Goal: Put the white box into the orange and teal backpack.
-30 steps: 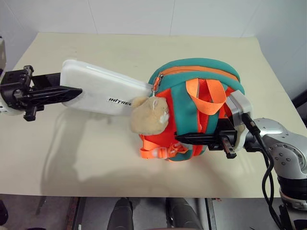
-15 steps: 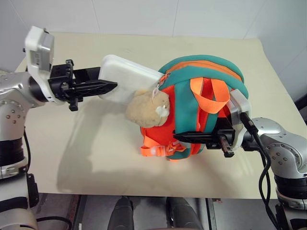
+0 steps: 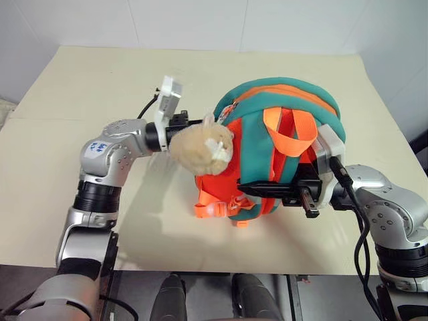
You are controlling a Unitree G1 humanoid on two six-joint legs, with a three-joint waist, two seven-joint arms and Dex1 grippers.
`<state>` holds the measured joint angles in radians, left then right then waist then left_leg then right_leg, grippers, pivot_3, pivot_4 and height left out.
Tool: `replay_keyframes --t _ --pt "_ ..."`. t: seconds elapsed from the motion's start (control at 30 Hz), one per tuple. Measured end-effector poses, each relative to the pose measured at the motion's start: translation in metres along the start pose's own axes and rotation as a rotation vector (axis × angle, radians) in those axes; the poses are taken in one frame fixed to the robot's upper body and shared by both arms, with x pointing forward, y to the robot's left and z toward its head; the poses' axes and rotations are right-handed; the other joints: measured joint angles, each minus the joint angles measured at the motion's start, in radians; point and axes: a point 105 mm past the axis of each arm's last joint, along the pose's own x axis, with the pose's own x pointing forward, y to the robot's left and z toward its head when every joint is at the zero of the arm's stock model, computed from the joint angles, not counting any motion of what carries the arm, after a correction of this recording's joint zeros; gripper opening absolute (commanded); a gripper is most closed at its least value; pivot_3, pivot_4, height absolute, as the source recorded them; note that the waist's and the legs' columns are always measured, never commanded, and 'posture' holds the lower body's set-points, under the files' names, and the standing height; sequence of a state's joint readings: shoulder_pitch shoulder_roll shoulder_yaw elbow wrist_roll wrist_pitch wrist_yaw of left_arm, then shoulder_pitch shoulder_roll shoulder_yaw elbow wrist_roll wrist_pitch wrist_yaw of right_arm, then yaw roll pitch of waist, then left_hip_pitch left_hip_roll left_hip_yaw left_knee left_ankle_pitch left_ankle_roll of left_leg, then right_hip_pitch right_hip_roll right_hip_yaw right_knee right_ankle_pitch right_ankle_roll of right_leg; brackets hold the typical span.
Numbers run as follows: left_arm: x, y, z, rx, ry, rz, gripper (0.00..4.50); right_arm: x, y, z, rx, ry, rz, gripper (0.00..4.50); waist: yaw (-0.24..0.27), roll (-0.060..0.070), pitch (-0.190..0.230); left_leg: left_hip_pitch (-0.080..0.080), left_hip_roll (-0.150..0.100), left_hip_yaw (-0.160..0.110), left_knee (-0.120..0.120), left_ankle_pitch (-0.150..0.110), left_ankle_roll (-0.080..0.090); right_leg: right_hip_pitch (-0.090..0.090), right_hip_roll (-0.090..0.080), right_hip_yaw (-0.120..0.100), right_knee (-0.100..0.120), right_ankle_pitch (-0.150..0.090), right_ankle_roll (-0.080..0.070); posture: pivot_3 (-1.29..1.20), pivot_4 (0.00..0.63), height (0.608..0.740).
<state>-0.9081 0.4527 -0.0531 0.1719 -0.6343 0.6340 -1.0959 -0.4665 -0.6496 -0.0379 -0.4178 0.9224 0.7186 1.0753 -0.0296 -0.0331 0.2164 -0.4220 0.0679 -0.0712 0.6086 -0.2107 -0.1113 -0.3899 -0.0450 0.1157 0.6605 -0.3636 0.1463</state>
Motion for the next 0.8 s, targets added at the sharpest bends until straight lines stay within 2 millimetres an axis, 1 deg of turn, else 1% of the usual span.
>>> replay_keyframes --t 0.1,0.2,0.27,0.43,0.53,0.7,0.77,0.8 --pt "0.006 -0.001 -0.003 -0.005 0.006 -0.012 1.30 0.000 -0.001 -0.001 0.001 -0.003 -0.010 0.00 0.001 0.000 0.000 0.000 0.000 0.000 0.000 0.000 0.000 0.000 0.000 0.000 0.000 0.000 0.000 0.00 0.150 0.740" --pt "0.007 -0.001 -0.004 -0.015 0.012 -0.010 1.30 0.001 0.000 -0.002 0.004 -0.003 -0.019 0.00 0.002 0.000 0.000 0.000 0.000 0.000 0.000 0.000 0.000 0.000 0.000 0.000 0.000 0.000 0.000 0.00 0.150 0.740" --pt "0.008 -0.001 -0.007 -0.031 0.050 -0.010 2.02 0.001 0.000 -0.002 0.005 -0.005 -0.023 0.00 0.002 0.000 0.000 0.000 0.000 0.000 0.001 0.000 0.000 0.000 0.000 0.000 0.000 0.000 0.000 0.00 0.150 0.740" --pt "0.003 -0.011 -0.013 -0.093 0.180 -0.030 3.51 0.002 0.000 -0.003 0.006 -0.012 -0.029 0.00 0.000 0.000 0.000 0.000 0.000 0.000 0.000 0.000 0.000 0.001 0.000 0.000 0.000 0.000 0.000 0.00 0.150 0.740" --pt "0.001 -0.010 -0.015 -0.076 0.220 0.002 4.44 0.002 -0.001 -0.003 -0.003 -0.013 -0.034 0.00 0.001 0.000 0.000 0.000 0.000 0.000 0.001 0.000 0.000 0.001 0.000 0.000 0.000 0.000 0.000 0.00 0.150 0.740" --pt "-0.004 -0.014 -0.010 -0.039 0.268 0.027 4.47 0.003 -0.001 -0.003 -0.008 -0.019 -0.031 0.00 -0.001 0.000 0.000 0.000 0.000 0.000 0.000 0.000 0.000 0.000 0.000 0.000 0.000 0.000 0.000 0.00 0.150 0.740" --pt "-0.010 -0.015 -0.005 -0.021 0.283 0.042 4.47 0.004 -0.001 -0.004 -0.008 -0.016 -0.027 0.00 -0.002 0.000 0.000 0.000 0.000 0.000 0.000 0.000 0.000 0.000 0.000 0.000 0.000 0.000 0.000 0.00 0.150 0.740" --pt "-0.018 -0.017 0.002 0.002 0.289 0.061 4.47 0.005 -0.001 -0.004 -0.009 -0.016 -0.027 0.00 -0.004 0.001 0.000 0.000 0.000 0.000 -0.001 0.000 0.000 -0.001 0.000 0.001 0.000 0.000 0.000 0.00 0.150 0.740"
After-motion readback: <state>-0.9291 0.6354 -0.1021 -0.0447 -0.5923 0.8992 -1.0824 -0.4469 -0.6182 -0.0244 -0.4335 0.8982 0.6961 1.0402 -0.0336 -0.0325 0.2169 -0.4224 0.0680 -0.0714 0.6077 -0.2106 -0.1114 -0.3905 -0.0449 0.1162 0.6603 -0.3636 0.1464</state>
